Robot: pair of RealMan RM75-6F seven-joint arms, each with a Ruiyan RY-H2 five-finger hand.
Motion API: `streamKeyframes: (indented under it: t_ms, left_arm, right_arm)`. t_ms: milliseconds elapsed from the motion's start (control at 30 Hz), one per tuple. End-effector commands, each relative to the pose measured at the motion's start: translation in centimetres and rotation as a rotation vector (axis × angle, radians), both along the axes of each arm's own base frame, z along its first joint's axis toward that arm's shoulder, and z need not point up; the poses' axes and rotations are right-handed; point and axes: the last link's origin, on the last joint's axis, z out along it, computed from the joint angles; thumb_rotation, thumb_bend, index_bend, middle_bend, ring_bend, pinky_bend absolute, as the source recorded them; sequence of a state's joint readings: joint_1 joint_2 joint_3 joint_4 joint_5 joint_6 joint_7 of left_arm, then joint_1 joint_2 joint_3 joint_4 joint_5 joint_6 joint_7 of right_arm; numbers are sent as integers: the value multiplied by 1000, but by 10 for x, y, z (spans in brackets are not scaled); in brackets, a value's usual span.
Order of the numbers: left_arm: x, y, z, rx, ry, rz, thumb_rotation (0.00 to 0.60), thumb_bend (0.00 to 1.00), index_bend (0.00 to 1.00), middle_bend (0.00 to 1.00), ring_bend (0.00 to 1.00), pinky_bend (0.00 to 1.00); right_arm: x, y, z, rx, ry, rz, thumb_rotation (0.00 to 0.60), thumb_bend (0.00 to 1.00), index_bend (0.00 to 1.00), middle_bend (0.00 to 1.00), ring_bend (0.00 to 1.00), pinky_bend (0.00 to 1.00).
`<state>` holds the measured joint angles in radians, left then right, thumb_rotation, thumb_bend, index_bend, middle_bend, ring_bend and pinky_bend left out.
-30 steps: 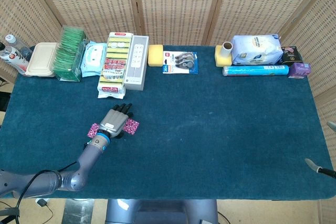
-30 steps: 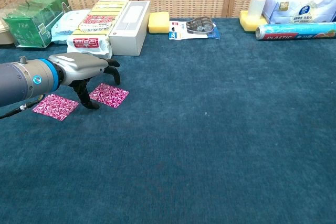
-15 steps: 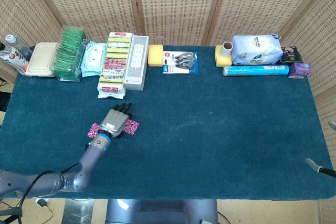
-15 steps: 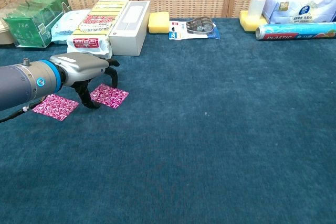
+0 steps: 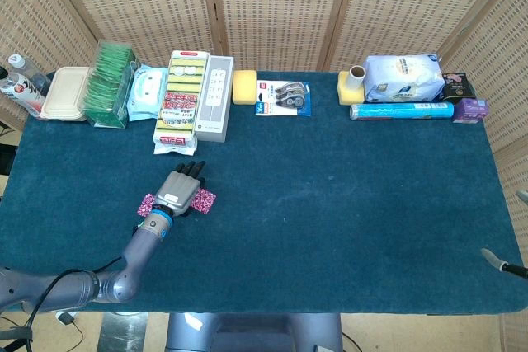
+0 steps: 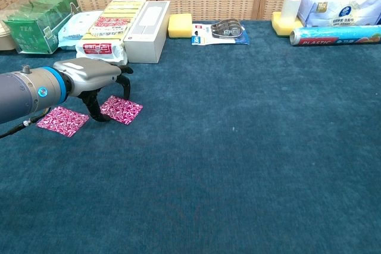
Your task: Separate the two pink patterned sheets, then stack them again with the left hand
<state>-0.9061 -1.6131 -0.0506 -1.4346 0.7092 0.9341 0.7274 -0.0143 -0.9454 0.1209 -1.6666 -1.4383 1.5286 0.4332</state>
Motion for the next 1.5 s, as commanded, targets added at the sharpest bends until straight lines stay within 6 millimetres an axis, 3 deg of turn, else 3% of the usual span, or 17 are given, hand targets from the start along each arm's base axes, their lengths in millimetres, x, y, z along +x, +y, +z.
streamKeyframes:
  t_ms: [33,333,567,833,1033,1500]
  left_arm:
    - [-1,0,2,3,1,0,600,276,349,0,0,101]
    - [-2,0,5,4,-2,7,600,274,349,0,0,101]
    - [-5,-1,21,24,-31,30,600,276,349,0,0,101]
    - [-30,-11,53,58,-38,62,600,275,349,0,0,101]
    - [-56,-26,65,52,-31,74,600,274,349,0,0,101]
    - [-84,-36,58,10,-22,108,600,273,349,0,0,101]
  right_arm:
    - [0,0,0,1,1,0,600,0,115,0,0,21]
    - [0,0,0,-1,3,-1,600,0,115,0,0,21]
    - [0,0,0,2,2,0,600,0,115,0,0,21]
    - [2,0,-1,5,4,3,600,0,115,0,0,21]
    - [2,0,-4,12,10,0,600,0,115,0,0,21]
    - [3,-1,-6,14,15,0,600,0,115,0,0,20]
